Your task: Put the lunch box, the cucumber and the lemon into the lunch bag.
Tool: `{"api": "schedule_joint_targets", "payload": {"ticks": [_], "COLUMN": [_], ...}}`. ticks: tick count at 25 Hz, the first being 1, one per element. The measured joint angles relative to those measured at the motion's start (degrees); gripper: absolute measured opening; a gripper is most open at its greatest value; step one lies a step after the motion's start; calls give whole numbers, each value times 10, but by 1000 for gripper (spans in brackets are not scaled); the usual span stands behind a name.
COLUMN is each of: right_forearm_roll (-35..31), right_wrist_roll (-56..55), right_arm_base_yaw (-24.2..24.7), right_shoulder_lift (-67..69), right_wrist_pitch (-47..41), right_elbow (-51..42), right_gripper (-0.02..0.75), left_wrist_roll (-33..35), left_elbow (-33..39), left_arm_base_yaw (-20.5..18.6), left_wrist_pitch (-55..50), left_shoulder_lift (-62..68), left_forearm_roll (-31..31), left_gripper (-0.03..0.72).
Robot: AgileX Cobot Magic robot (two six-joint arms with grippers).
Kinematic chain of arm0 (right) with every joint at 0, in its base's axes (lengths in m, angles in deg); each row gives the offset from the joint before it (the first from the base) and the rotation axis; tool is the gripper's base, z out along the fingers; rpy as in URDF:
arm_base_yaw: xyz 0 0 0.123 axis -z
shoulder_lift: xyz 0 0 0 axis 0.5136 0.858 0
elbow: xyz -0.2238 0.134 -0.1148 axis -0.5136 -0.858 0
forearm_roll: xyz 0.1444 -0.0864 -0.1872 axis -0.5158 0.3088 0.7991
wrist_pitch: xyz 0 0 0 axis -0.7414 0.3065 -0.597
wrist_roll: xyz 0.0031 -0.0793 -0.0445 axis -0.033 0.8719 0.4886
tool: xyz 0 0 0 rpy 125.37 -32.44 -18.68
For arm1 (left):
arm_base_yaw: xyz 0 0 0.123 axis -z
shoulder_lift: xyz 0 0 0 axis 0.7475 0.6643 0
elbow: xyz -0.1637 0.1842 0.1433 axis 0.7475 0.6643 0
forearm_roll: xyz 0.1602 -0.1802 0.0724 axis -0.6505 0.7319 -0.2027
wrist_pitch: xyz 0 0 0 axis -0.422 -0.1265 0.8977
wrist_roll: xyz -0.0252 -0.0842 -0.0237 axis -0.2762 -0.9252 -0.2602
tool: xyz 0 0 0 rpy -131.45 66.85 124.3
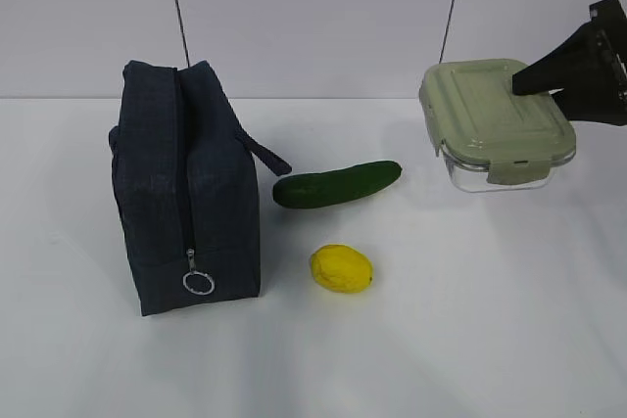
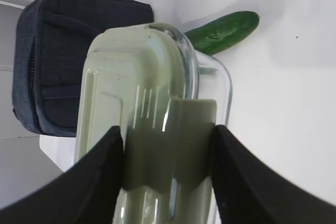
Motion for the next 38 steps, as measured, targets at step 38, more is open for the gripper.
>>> {"api": "schedule_joint_targets", "payload": {"ticks": [38], "right_forearm_roll": [4], "right_wrist_roll": [-11], "right_arm_base_yaw": [-32], "right_shoulder_lift": [-11], "right_wrist_pitch": [-6], "right_elbow": [0], "right_gripper": [398], "left_wrist_roll": [-58], "left_elbow": [-68], "left_arm_base_yaw": [0], "left_wrist_pitch": [147], "left_shoulder_lift": [283], "left_forearm_roll": [260], "left_gripper": [465]}}
